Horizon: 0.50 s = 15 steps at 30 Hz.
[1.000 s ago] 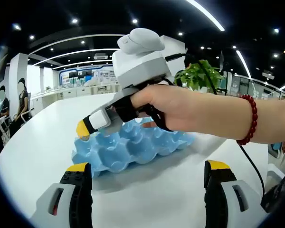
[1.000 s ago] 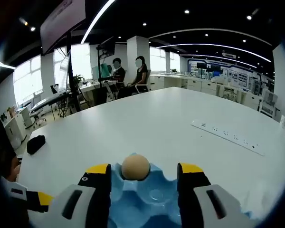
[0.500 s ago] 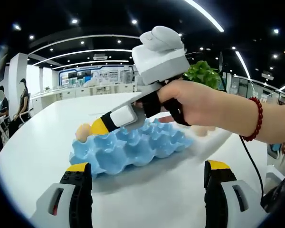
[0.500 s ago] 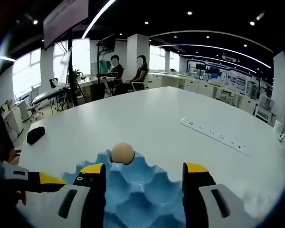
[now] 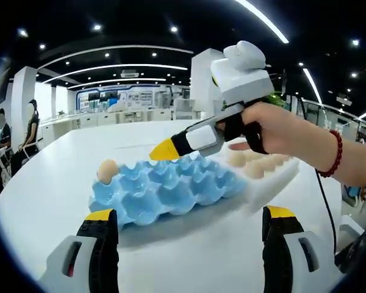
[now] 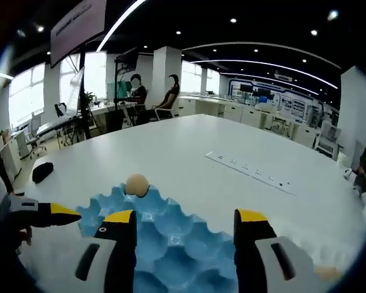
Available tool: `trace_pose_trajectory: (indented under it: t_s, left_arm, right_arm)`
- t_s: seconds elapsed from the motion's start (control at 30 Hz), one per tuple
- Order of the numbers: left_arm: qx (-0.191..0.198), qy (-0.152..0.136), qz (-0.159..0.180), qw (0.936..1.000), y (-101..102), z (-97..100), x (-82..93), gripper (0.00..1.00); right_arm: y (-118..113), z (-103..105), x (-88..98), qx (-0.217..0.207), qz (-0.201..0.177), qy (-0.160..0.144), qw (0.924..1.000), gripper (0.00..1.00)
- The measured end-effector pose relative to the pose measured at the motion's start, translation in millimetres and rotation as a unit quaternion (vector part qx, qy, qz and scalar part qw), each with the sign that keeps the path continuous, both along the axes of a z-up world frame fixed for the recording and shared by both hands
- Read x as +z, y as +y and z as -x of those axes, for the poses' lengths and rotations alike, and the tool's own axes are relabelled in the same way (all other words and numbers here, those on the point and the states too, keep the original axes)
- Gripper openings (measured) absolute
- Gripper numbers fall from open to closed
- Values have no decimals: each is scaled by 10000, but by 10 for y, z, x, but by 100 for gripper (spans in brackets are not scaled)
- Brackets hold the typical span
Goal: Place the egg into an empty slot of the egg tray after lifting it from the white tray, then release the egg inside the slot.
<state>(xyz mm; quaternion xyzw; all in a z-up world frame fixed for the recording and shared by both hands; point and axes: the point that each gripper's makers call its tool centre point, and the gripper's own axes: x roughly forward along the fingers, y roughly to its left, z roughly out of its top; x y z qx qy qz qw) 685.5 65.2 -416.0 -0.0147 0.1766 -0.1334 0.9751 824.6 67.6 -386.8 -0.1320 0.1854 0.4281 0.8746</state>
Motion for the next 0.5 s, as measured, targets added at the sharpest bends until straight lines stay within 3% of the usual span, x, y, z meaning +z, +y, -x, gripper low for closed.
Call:
trace_pose_trajectory:
  t_s: [0.5]
  left_arm:
    - [-62,-50,2,10000,24,-16,78,100]
  right_arm:
    - [-309,62,39,-160,-123,109,9997,66]
